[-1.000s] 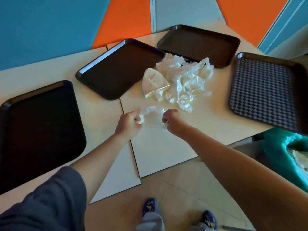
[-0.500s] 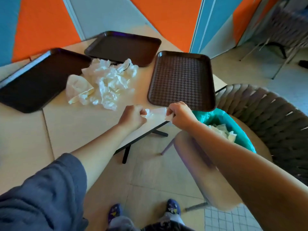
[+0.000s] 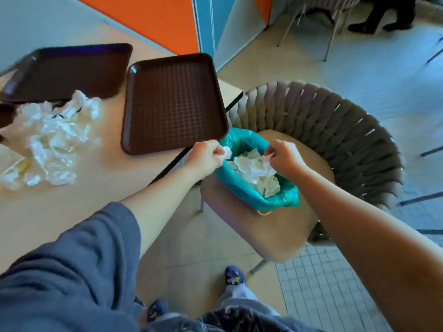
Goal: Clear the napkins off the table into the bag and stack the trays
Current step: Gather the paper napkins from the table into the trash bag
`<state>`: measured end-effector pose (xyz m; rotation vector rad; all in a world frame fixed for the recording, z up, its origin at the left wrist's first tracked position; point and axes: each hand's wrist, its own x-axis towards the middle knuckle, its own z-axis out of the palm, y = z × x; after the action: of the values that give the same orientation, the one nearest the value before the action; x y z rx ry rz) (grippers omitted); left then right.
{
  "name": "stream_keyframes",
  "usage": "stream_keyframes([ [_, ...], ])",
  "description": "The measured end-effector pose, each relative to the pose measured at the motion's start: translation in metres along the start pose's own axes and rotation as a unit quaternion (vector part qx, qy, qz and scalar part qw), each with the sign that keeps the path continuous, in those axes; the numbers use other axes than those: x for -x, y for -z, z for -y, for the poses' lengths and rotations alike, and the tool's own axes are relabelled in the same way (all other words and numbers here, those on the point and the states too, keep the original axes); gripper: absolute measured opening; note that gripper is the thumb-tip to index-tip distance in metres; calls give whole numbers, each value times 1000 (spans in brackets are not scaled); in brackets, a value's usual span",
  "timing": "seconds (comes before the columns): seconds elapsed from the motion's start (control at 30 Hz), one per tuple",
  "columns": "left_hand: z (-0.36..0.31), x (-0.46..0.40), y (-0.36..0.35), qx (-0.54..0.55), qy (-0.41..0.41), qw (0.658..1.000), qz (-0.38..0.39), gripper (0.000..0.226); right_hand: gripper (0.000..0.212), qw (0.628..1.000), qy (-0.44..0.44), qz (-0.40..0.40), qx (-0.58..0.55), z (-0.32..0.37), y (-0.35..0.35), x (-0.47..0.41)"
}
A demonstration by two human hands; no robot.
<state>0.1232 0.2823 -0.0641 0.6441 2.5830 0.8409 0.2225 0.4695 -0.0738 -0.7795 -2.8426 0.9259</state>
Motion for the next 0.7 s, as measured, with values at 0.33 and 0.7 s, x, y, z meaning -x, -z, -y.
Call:
stream_keyframes([
  [0.33, -22, -56, -56, -80, -51, 994, 45, 13, 27, 986, -142, -54, -66, -69, -52, -10],
  [0.7, -8, -108, -154, -149, -135, 971, 130, 24, 16, 971, -179, 106, -117, -100, -131, -24],
])
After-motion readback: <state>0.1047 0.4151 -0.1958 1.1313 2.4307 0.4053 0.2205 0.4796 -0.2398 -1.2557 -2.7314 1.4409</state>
